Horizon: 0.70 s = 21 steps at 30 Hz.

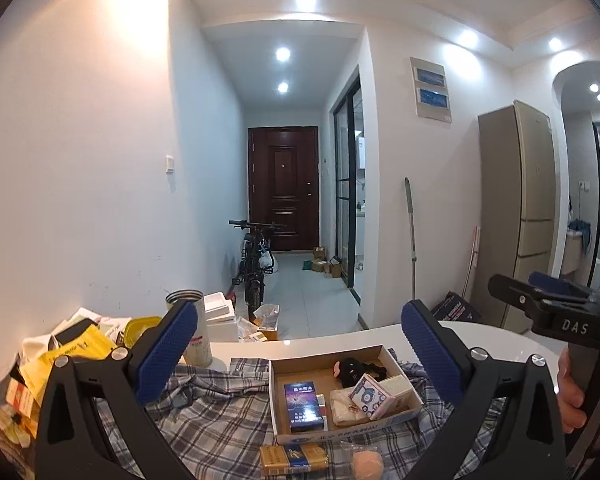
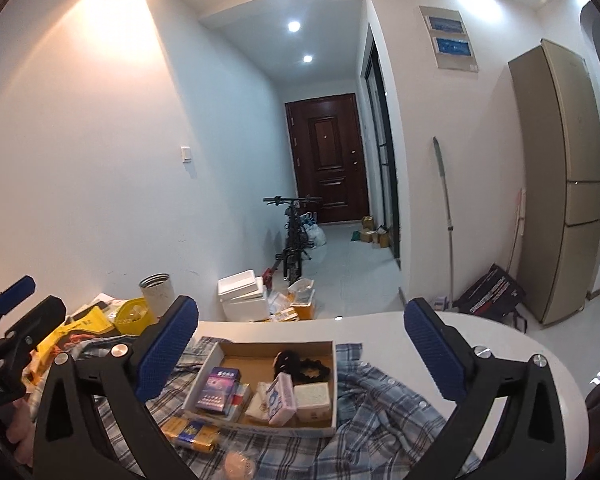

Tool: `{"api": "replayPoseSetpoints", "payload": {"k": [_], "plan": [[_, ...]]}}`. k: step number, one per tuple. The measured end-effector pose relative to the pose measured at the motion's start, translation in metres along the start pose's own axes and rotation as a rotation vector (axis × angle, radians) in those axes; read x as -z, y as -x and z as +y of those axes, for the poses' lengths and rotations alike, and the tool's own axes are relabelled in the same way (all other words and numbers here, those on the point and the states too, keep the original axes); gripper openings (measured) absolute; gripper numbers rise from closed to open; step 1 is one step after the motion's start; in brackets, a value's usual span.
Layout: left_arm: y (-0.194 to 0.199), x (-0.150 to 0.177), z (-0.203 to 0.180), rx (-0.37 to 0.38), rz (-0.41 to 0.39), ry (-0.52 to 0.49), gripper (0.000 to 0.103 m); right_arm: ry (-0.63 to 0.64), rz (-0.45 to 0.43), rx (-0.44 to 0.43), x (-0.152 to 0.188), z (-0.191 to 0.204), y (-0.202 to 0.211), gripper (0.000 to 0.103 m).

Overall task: Organize objects
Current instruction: 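Pull both tools back up from the cardboard box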

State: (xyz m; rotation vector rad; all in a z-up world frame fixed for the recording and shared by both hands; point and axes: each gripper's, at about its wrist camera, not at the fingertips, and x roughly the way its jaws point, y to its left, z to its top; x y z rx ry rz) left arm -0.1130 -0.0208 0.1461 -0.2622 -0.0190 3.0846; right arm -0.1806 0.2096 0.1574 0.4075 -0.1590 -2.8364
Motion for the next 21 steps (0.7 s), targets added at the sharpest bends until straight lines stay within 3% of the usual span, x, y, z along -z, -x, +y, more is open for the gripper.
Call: {"api": "replayPoseSetpoints", "payload": {"k": [9, 19, 21], "plan": [[0.010, 0.027, 0.020, -0.018, -0.004, 0.069, 0.103, 0.004, -0.017, -0.039, 0.029, 0.007, 0.012, 0.103], [-0.022, 0.070, 0.021, -0.012, 0.026, 0.059, 0.103, 0.055, 0.003, -0.116, 0.059, 0.013, -0.011, 0.103], [-0.034, 0.084, 0.025, -0.008, 0.066, 0.070, 0.103, 0.043, 0.015, -0.126, 0.067, 0.011, -0.018, 0.103]]}}
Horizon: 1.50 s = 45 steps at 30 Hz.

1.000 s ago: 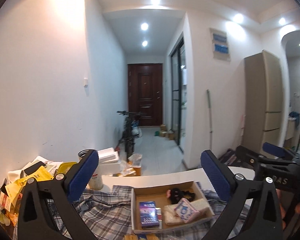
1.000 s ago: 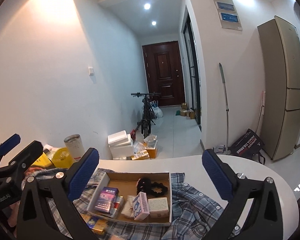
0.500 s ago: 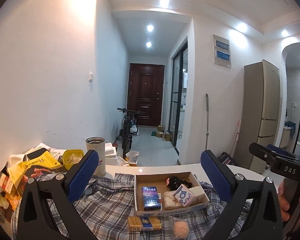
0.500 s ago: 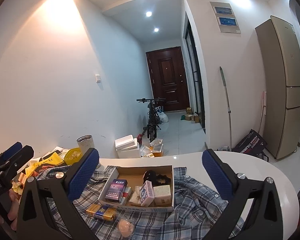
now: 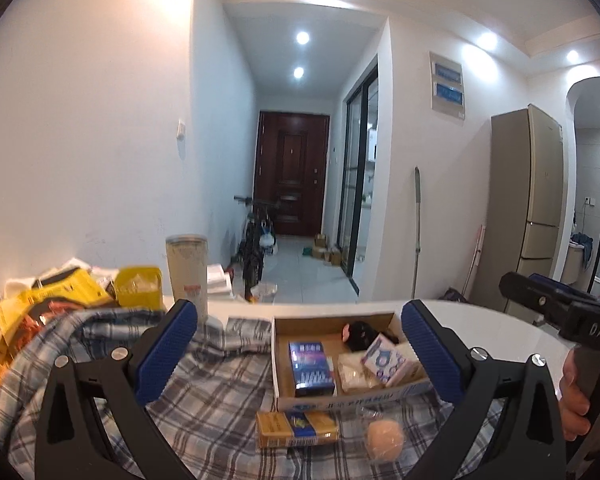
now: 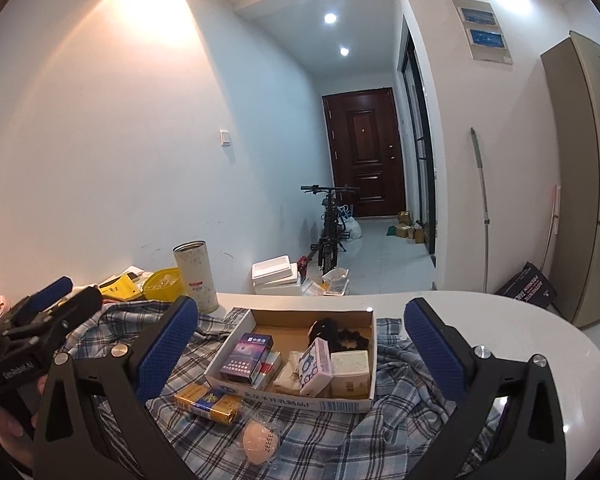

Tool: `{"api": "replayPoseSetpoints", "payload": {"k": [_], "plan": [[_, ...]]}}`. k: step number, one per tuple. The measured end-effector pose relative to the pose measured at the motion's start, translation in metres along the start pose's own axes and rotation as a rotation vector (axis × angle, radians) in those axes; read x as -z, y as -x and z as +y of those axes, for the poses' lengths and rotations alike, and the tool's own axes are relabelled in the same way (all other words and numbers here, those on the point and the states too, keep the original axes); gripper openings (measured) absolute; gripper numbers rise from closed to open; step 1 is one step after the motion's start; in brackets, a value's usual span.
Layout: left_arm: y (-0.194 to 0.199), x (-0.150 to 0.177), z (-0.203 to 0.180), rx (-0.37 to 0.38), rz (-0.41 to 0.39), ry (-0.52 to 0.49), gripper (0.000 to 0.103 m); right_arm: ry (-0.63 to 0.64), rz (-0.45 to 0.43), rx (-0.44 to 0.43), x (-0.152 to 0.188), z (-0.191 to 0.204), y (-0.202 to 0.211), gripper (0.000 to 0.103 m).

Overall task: Organize objects
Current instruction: 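Pull both tools back up from the cardboard box, then grasp the bagged ZEESEA sponge with the right tool while the left grasps the gold pack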

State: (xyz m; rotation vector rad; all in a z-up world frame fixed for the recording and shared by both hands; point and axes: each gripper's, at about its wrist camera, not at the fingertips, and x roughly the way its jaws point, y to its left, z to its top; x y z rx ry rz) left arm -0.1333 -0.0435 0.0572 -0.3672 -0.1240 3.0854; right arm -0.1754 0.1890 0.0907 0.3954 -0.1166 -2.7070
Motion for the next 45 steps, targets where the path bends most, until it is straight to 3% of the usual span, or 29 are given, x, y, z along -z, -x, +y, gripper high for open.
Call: {"api": "replayPoseSetpoints", "payload": {"k": [2, 11, 18, 21, 27, 34, 36, 38, 39, 40, 45], "plan": [[-0.014, 0.008, 0.007, -0.001, 0.077, 0.031, 0.103, -0.019, 0.026, -0.002, 0.008, -0.005, -0.010, 0.103], [-0.038, 0.023, 0.030, -0.044, 0.161, 0.160, 0.103, -0.029, 0.163, 0.007, 0.037, -0.010, -0.043, 0.103], [-0.054, 0.034, 0.029, -0.072, 0.220, 0.137, 0.103, 0.007, 0.228, -0.031, 0.058, 0.005, -0.060, 0.103], [-0.057, 0.037, 0.024, -0.071, 0.230, 0.118, 0.103, 0.034, 0.302, -0.074, 0.068, 0.014, -0.072, 0.102], [-0.060, 0.040, 0.023, -0.080, 0.239, 0.107, 0.103, 0.006, 0.395, -0.089, 0.086, 0.016, -0.090, 0.089], [-0.070, 0.044, 0.019, -0.056, 0.292, 0.087, 0.103, 0.061, 0.572, -0.124, 0.114, 0.029, -0.113, 0.071], [-0.071, 0.045, 0.017, -0.054, 0.298, 0.073, 0.103, 0.074, 0.588, -0.130, 0.118, 0.032, -0.116, 0.069], [-0.072, 0.046, 0.015, -0.059, 0.298, 0.058, 0.103, 0.085, 0.602, -0.137, 0.122, 0.033, -0.117, 0.060], [-0.072, 0.046, 0.013, -0.062, 0.299, 0.051, 0.103, 0.088, 0.611, -0.153, 0.124, 0.034, -0.118, 0.048], [-0.073, 0.047, 0.012, -0.064, 0.300, 0.044, 0.103, 0.092, 0.615, -0.171, 0.124, 0.034, -0.118, 0.042], [-0.076, 0.051, 0.007, -0.078, 0.308, 0.007, 0.103, 0.108, 0.576, -0.155, 0.117, 0.034, -0.112, 0.036]]}}
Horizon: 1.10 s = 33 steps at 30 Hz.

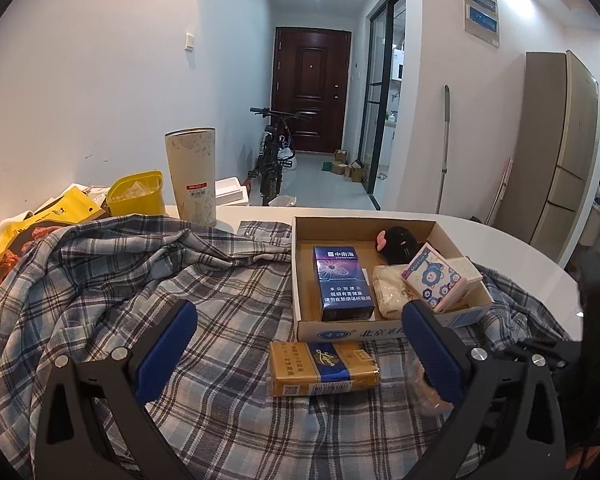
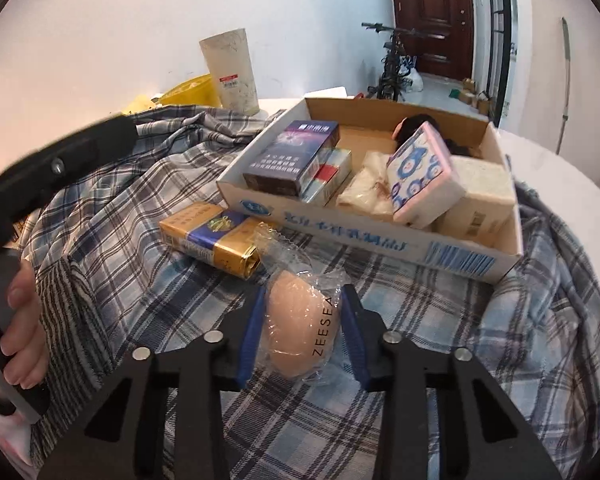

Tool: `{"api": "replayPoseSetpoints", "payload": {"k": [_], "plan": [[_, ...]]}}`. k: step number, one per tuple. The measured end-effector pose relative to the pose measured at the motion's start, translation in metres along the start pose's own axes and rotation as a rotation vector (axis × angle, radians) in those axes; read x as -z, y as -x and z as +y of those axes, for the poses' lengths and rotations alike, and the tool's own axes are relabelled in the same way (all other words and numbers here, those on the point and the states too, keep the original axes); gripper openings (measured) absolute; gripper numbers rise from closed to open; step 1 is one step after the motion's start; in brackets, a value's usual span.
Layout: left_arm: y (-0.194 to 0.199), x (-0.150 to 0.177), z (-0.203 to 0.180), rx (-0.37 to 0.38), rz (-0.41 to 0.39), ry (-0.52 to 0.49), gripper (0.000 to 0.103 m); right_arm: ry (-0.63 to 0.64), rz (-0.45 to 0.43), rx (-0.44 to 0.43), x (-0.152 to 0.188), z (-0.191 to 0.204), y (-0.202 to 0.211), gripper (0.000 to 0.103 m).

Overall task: Organize objects
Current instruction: 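Grasp the bagged ZEESEA sponge with the right tool while the left grasps the gold pack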

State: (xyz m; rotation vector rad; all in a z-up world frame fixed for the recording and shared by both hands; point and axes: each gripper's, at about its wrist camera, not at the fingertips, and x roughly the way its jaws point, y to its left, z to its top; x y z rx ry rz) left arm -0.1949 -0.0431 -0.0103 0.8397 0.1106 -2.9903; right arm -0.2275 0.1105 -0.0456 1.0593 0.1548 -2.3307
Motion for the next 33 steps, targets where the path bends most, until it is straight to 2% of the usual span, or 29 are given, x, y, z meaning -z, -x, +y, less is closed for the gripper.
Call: {"api": "replayPoseSetpoints", "payload": {"k": [5, 8, 10, 16, 20, 25, 28, 31, 33], "plan": [[-0.008, 0.003, -0.004, 0.018, 0.036, -0.016, 0.103, 0.012, -0.114, 0.066, -0.007, -0.002, 0.023, 0.035], [-0.021, 0.008, -0.008, 0.099, 0.120, -0.001, 0.103, 0.024, -0.177, 0.100, -0.011, -0.001, 0.035, 0.035], [-0.032, 0.013, -0.011, 0.113, 0.170, 0.006, 0.103, 0.025, -0.199, 0.099, -0.012, -0.002, 0.040, 0.035], [-0.066, 0.029, -0.020, 0.069, 0.309, -0.033, 0.103, 0.023, -0.202, 0.109, -0.016, -0.005, 0.041, 0.036], [-0.077, 0.036, -0.020, 0.076, 0.360, -0.038, 0.103, 0.014, -0.204, 0.110, -0.016, -0.007, 0.043, 0.036], [-0.092, 0.041, -0.020, 0.051, 0.434, -0.034, 0.103, 0.001, -0.199, 0.110, -0.014, -0.010, 0.042, 0.036], [-0.098, 0.043, -0.015, 0.040, 0.462, -0.003, 0.103, 0.001, -0.200, 0.111, -0.014, -0.009, 0.042, 0.036], [-0.100, 0.044, -0.011, 0.062, 0.473, 0.025, 0.091, 0.002, -0.203, 0.114, -0.014, -0.010, 0.042, 0.036], [-0.100, 0.045, -0.011, 0.068, 0.477, 0.021, 0.090, 0.002, -0.209, 0.117, -0.014, -0.010, 0.043, 0.036]]}}
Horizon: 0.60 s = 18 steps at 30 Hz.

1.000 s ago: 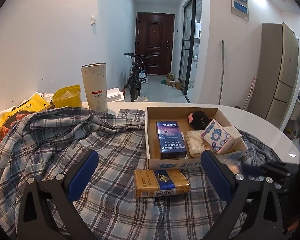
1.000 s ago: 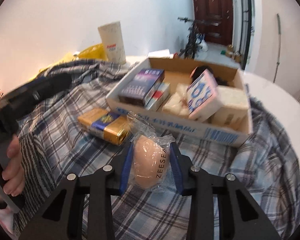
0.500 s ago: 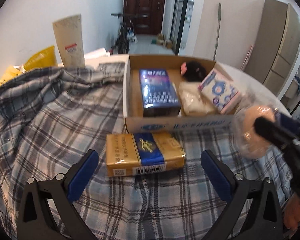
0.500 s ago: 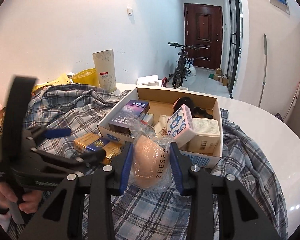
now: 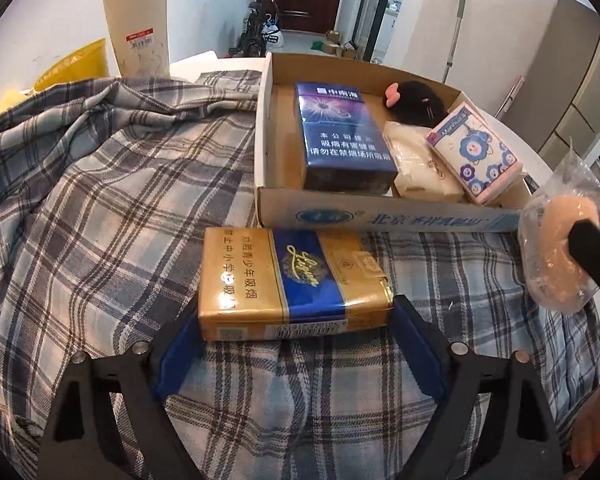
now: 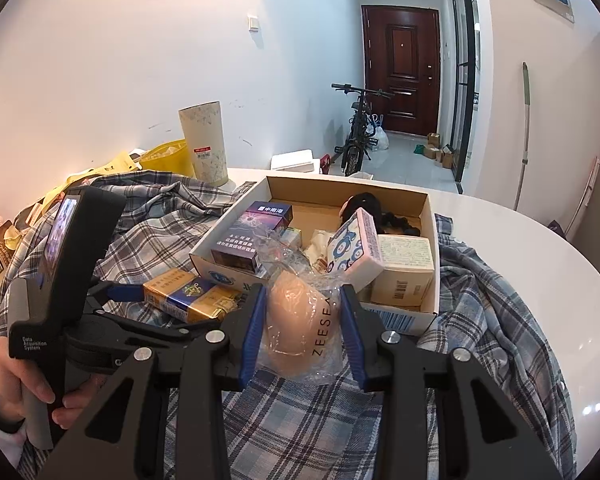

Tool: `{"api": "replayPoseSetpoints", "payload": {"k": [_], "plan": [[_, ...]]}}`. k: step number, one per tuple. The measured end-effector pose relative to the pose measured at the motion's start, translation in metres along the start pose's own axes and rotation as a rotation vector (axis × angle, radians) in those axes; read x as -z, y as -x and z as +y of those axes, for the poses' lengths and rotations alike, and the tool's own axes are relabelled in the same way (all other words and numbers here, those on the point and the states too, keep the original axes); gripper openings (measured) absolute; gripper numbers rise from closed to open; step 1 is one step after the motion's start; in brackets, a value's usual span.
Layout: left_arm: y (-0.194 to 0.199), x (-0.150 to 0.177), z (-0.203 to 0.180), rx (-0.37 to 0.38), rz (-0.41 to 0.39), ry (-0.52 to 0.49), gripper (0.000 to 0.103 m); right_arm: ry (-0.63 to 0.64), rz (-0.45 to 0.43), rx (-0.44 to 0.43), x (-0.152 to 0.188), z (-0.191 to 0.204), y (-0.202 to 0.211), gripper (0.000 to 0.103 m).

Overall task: Organize objects
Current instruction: 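Grasp the bagged ZEESEA sponge with the right tool while the left grasps the gold pack, then lift the gold pack over the box with the left tool while the right lifts the sponge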

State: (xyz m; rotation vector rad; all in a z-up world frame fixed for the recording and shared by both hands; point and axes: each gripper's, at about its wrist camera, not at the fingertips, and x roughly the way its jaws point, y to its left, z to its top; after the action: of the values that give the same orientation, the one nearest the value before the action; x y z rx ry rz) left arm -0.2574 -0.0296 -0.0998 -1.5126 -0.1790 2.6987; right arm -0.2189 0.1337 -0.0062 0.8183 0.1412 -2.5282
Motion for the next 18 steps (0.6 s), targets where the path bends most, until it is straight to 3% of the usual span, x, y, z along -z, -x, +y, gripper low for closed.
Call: {"api": "replayPoseSetpoints", "payload": {"k": [13, 18], "plan": [[0.045, 0.008, -0.015, 0.060, -0.209, -0.086, 0.089, -0.018, -0.096, 0.047, -0.005, -0.008, 0.019, 0.036], [0.067, 0.007, -0.021, 0.060, -0.332, -0.122, 0.089, -0.005, -0.119, 0.080, -0.008, -0.009, 0.023, 0.036]]}}
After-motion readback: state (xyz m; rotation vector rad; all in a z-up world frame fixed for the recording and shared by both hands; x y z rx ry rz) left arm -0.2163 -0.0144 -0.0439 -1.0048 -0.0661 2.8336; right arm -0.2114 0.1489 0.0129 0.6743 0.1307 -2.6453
